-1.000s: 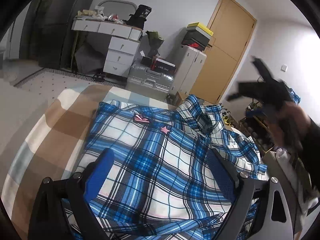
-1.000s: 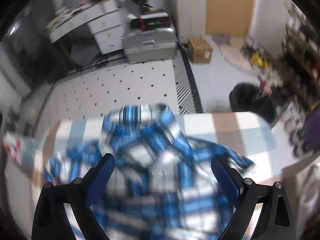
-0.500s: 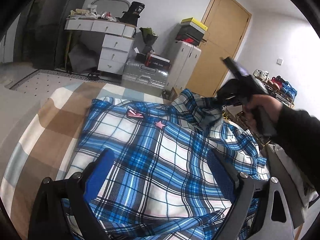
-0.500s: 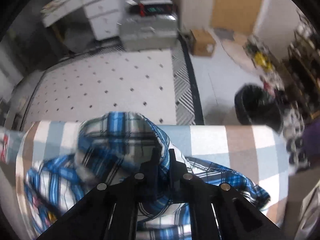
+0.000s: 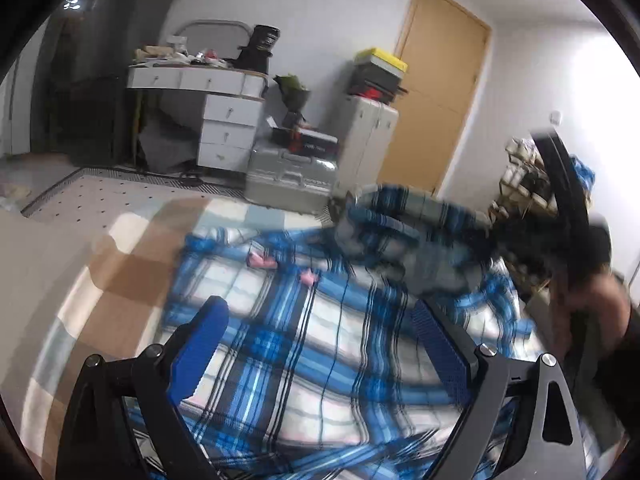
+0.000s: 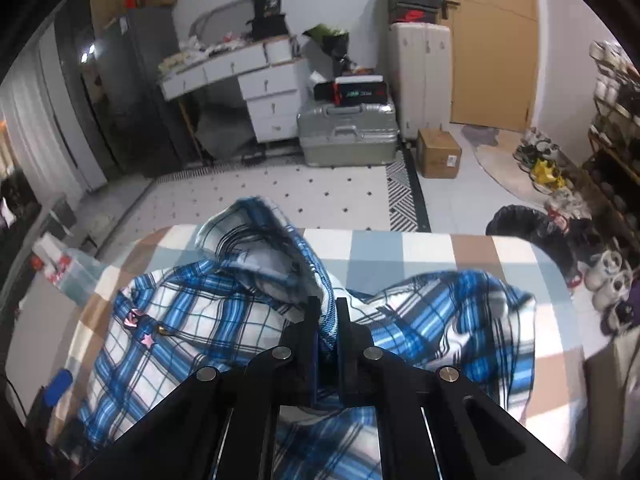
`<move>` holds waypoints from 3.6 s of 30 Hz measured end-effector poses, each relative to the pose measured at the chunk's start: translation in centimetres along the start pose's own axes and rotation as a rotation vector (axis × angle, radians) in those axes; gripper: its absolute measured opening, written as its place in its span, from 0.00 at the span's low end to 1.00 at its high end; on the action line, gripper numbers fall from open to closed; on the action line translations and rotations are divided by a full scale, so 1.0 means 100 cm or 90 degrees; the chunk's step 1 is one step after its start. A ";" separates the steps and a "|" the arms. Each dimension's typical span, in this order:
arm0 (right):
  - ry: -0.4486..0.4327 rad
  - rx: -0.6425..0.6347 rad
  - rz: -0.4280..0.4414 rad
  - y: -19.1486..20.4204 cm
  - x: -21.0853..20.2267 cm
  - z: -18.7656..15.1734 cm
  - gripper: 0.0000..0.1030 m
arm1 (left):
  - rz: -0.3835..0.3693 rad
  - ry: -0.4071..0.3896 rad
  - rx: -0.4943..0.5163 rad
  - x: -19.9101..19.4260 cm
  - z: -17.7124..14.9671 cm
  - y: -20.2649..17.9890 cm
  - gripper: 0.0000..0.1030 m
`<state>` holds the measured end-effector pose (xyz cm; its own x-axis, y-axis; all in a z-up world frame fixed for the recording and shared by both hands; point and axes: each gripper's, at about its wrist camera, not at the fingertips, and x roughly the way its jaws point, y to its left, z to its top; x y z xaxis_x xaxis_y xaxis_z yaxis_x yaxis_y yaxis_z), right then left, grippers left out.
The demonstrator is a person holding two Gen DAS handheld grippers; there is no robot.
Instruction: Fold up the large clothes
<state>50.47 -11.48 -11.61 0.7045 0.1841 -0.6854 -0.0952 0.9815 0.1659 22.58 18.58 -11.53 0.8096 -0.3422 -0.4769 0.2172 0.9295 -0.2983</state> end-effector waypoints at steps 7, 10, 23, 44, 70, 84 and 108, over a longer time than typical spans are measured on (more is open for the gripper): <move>0.026 0.220 0.116 -0.055 0.013 -0.022 0.10 | -0.048 0.144 0.065 0.063 0.074 -0.030 0.99; 0.020 0.224 0.111 -0.065 0.018 -0.021 0.08 | -0.009 0.248 0.115 0.132 0.089 -0.047 0.99; 0.049 0.127 0.096 -0.056 0.025 -0.021 0.07 | 0.083 0.350 0.273 0.256 0.092 -0.059 0.58; -0.040 0.010 0.086 0.009 -0.117 -0.021 0.05 | 0.081 0.245 0.230 0.092 0.086 -0.067 0.45; -0.052 0.047 0.139 -0.010 -0.138 -0.032 0.05 | 0.106 0.199 0.253 0.060 0.076 -0.076 0.00; 0.074 0.209 0.184 -0.032 -0.153 -0.211 0.05 | 0.007 0.263 0.121 -0.025 -0.081 -0.059 0.00; 0.059 0.350 0.214 -0.111 -0.122 -0.162 0.06 | -0.035 0.295 0.139 -0.011 -0.102 -0.078 0.01</move>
<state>31.51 -23.80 -16.59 0.6328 0.5041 -0.5878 0.0922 0.7046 0.7036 14.47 10.31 -17.10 0.4773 -0.3704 -0.7969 0.4014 0.8986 -0.1772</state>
